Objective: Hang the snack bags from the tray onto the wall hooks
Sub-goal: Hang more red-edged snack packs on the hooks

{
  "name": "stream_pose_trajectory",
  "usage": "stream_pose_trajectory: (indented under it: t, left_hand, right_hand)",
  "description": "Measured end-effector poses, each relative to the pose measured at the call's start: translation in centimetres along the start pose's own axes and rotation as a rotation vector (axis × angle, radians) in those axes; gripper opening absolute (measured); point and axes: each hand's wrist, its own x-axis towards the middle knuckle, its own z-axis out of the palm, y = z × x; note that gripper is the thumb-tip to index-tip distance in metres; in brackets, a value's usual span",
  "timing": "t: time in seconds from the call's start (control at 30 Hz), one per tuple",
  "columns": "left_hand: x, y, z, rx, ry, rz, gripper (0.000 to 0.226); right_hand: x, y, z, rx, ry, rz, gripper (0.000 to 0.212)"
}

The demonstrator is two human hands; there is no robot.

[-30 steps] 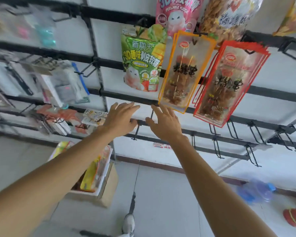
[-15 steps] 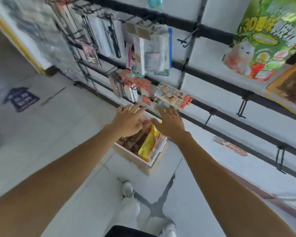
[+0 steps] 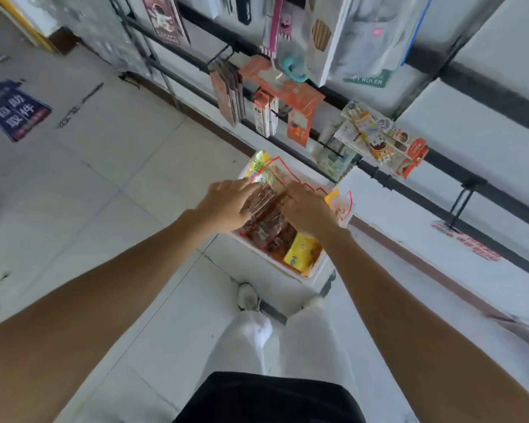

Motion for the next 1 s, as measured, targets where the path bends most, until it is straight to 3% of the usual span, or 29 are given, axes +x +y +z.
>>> stream_pose_trajectory:
  t: [0.3, 0.53, 0.7, 0.8, 0.9, 1.0]
  left_hand:
    - [5.9, -5.7, 8.0, -0.255, -0.08, -0.106, 0.07]
    - [12.7, -5.7, 13.3, -0.476, -0.037, -0.2, 0.075]
    - [14.5, -5.4, 16.4, -0.254, 0.115, -0.215, 0.081]
    - [14.9, -5.2, 17.0, -0.348, 0.176, -0.274, 0.068]
    - [15.0, -5.3, 17.0, -0.496, 0.193, -0.383, 0.024]
    - [14.6, -5.5, 16.6, -0.63, 0.17, -0.465, 0.016]
  right_hand:
    - [9.8, 1.1, 8.9, 0.267, -0.218, 0.146, 0.057]
    - [13.1, 5.1, 13.6, 0.328, -0.17, 0.183, 0.05]
    - [13.2, 8.0, 14.8, 0.332, -0.173, 0.154, 0.046]
    - [13.5, 8.4, 14.8, 0.394, -0.125, 0.153, 0.045]
    - [13.7, 7.8, 15.0, 0.463, -0.128, 0.161, 0.044]
    - [13.9, 6.8, 14.8, 0.502, -0.104, 0.154, 0.046]
